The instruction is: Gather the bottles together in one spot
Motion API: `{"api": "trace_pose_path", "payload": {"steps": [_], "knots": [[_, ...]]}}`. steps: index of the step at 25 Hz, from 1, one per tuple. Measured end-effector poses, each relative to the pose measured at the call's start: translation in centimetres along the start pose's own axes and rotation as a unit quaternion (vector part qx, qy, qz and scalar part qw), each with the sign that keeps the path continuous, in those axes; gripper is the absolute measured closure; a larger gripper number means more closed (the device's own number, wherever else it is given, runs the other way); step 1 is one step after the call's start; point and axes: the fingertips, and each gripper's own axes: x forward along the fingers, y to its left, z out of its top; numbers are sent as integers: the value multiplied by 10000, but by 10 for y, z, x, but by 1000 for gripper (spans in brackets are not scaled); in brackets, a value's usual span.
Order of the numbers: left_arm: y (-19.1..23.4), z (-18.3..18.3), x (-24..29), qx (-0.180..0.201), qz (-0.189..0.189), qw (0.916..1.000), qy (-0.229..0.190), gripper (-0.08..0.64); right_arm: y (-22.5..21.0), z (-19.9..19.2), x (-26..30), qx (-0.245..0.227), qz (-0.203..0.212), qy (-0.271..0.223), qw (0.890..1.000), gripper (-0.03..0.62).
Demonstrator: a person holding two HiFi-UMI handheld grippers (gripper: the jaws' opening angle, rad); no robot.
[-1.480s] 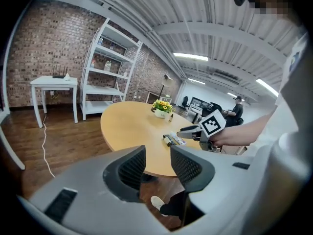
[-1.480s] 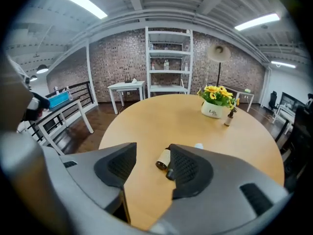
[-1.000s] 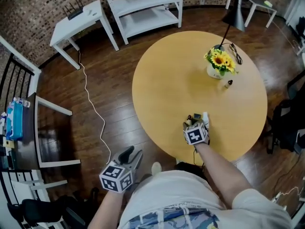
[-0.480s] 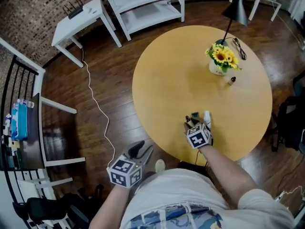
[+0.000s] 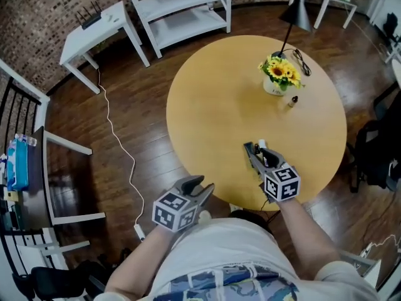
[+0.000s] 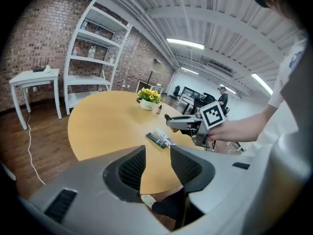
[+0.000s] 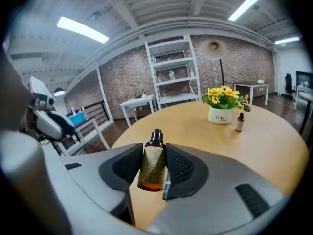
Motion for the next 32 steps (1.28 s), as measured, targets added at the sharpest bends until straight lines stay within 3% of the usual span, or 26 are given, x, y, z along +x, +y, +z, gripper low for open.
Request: {"api": "trace_pose_path", "payload": {"steps": [2,5,8,10,13,19,25,32], "knots": [[-17,6,5,204,-326,9992,-52,422,13,24,-28,676,437,-528,9954,431],[-53,25,12,550,-1002,9930,-284,422,36,59,-69,1746,1085,-1304,9699,431],[-95,45,12,878,-1707,9794,-622,422,59,77,-97,2370,1322,-1748,9465,431],[-120,56,11,1165,-1987,9693,-862,422,75,80,-108,2576,1337,-1888,9381,431],[-144,62,11,1577,-2063,9594,-1102,422,97,77,-121,2847,1245,-2033,9285,431],[-164,52,3,1888,-1942,9543,-1259,393,117,59,-144,3389,661,-2464,9056,431],[-173,31,-7,2344,-1901,9444,-1309,385,131,45,-159,3300,294,-2581,9075,432],[-170,21,-27,3222,-1867,9163,-1476,405,153,43,-167,2622,537,-2153,9391,421]]}}
